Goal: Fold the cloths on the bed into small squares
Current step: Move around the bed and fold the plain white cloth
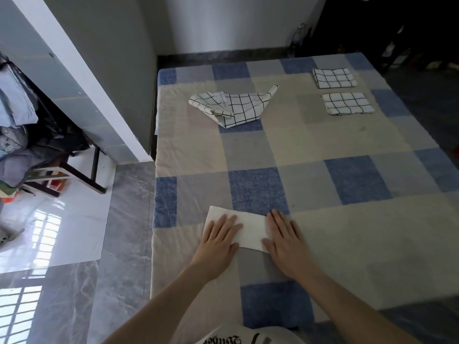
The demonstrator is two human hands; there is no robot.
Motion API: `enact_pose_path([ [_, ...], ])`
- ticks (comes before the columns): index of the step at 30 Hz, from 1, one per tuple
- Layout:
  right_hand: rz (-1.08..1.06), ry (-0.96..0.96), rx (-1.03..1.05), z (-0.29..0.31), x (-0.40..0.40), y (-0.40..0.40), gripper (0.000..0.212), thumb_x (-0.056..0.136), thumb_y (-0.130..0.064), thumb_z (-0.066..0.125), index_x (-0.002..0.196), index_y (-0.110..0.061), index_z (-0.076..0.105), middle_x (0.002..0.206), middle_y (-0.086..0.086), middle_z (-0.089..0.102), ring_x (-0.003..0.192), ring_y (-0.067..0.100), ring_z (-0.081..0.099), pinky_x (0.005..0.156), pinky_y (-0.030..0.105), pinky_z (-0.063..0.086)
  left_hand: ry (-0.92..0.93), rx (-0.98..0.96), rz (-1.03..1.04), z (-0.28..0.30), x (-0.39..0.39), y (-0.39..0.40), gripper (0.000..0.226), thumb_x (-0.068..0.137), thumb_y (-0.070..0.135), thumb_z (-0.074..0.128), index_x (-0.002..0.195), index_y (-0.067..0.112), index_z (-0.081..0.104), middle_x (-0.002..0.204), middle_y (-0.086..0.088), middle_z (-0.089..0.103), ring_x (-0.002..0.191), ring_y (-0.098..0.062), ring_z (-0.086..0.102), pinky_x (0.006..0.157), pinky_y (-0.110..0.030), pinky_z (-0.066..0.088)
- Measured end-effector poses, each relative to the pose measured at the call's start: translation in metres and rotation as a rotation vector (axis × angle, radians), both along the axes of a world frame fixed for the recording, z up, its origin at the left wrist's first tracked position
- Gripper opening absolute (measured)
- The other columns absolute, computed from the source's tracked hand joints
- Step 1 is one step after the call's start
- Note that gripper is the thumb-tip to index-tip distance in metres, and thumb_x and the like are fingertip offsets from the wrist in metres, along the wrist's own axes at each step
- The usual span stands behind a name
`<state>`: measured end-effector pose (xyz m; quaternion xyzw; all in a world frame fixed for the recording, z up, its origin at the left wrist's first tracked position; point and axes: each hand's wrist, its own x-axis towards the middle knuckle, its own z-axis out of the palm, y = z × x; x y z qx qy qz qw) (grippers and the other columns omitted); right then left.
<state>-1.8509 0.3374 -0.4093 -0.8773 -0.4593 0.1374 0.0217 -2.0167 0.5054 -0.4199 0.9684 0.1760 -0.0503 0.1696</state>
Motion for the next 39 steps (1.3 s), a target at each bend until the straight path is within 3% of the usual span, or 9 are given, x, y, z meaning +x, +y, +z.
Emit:
enact_pose_path([
  [3, -0.055, -0.006, -0.013, 0.001, 0.010, -0.011, 0.066, 0.097, -0.053, 0.018, 0.151, -0.014, 0.024, 0.158, 0.006, 0.024, 0.146, 0.020, 0.020, 0.116, 0.041, 0.017, 0.051, 0.008, 0.026, 0.002, 0.001, -0.001, 0.060, 0.101, 0.049, 0.018, 0.155, 0.028, 0.003, 0.162, 0.003, -0.007, 0.148, -0.020, -0.016, 0.118, -0.042, -0.006],
  [7, -0.137, 0.079, 0.049, 0.009, 0.009, -0.010, 0.064, 0.093, -0.050, 0.036, 0.149, -0.021, 0.026, 0.159, 0.001, 0.018, 0.145, 0.021, 0.020, 0.118, 0.042, 0.017, 0.129, 0.006, 0.006, 0.002, 0.004, -0.003, 0.062, 0.100, 0.049, 0.019, 0.156, 0.026, 0.007, 0.162, -0.003, -0.002, 0.147, -0.028, -0.010, 0.116, -0.046, -0.002],
  [10, -0.237, 0.128, 0.094, 0.021, 0.011, 0.008, 0.052, 0.083, -0.048, 0.058, 0.128, -0.023, 0.047, 0.142, 0.002, 0.034, 0.130, 0.024, 0.034, 0.108, 0.042, 0.029, 0.155, 0.038, -0.002, 0.006, 0.007, -0.003, 0.064, 0.096, 0.050, 0.009, 0.154, 0.028, -0.007, 0.158, -0.002, -0.021, 0.145, -0.031, -0.022, 0.119, -0.047, -0.009],
  [13, -0.316, 0.131, 0.084, 0.031, 0.017, 0.028, 0.034, 0.081, -0.051, 0.061, 0.100, -0.024, 0.052, 0.117, 0.000, 0.042, 0.113, 0.023, 0.041, 0.094, 0.041, 0.035, 0.214, 0.020, -0.007, 0.014, 0.010, -0.003, 0.062, 0.099, 0.049, 0.008, 0.149, 0.030, -0.022, 0.150, 0.002, -0.037, 0.138, -0.026, -0.036, 0.116, -0.045, -0.017],
  [20, -0.360, 0.429, 0.068, 0.035, 0.034, 0.054, 0.052, 0.071, -0.050, 0.074, 0.103, -0.018, 0.048, 0.101, -0.001, 0.051, 0.094, 0.022, 0.054, 0.076, 0.035, 0.045, 0.283, -0.016, -0.017, 0.019, 0.014, -0.002, 0.062, 0.103, 0.047, 0.014, 0.150, 0.029, -0.020, 0.148, 0.003, -0.039, 0.135, -0.024, -0.039, 0.115, -0.045, -0.018],
  [26, -0.269, 0.459, -0.002, 0.035, 0.040, 0.054, 0.032, 0.063, -0.033, 0.079, 0.068, -0.027, 0.048, 0.085, 0.003, 0.058, 0.080, 0.021, 0.055, 0.062, 0.029, 0.034, 0.296, -0.005, -0.013, 0.013, 0.014, -0.001, 0.062, 0.097, 0.051, 0.004, 0.149, 0.030, -0.023, 0.148, 0.003, -0.040, 0.135, -0.024, -0.039, 0.116, -0.045, -0.016],
  [29, -0.276, 0.528, 0.106, 0.042, 0.035, 0.051, 0.035, 0.069, -0.018, 0.078, 0.074, -0.023, 0.043, 0.074, -0.003, 0.051, 0.066, 0.015, 0.047, 0.056, 0.028, 0.032, 0.298, -0.027, -0.012, 0.016, 0.015, -0.001, 0.062, 0.102, 0.047, 0.014, 0.149, 0.029, -0.022, 0.149, 0.002, -0.039, 0.136, -0.024, -0.038, 0.116, -0.046, -0.017],
  [36, -0.339, 0.644, -0.010, 0.037, 0.038, 0.030, 0.032, 0.078, -0.021, 0.075, 0.107, -0.011, 0.067, 0.104, 0.004, 0.071, 0.087, 0.017, 0.066, 0.072, 0.027, 0.051, 0.320, -0.043, -0.025, 0.023, 0.015, -0.002, 0.064, 0.102, 0.049, 0.016, 0.151, 0.029, -0.020, 0.155, 0.000, -0.034, 0.140, -0.027, -0.034, 0.118, -0.048, -0.013],
  [39, -0.298, 0.647, 0.146, 0.051, 0.027, 0.026, 0.028, 0.086, -0.019, 0.067, 0.114, -0.015, 0.066, 0.104, 0.001, 0.070, 0.084, 0.010, 0.063, 0.064, 0.015, 0.044, 0.176, -0.107, 0.107, 0.037, 0.025, -0.001, 0.070, 0.094, 0.046, 0.046, 0.152, 0.026, 0.011, 0.161, -0.002, 0.005, 0.149, -0.028, 0.000, 0.121, -0.044, 0.003],
])
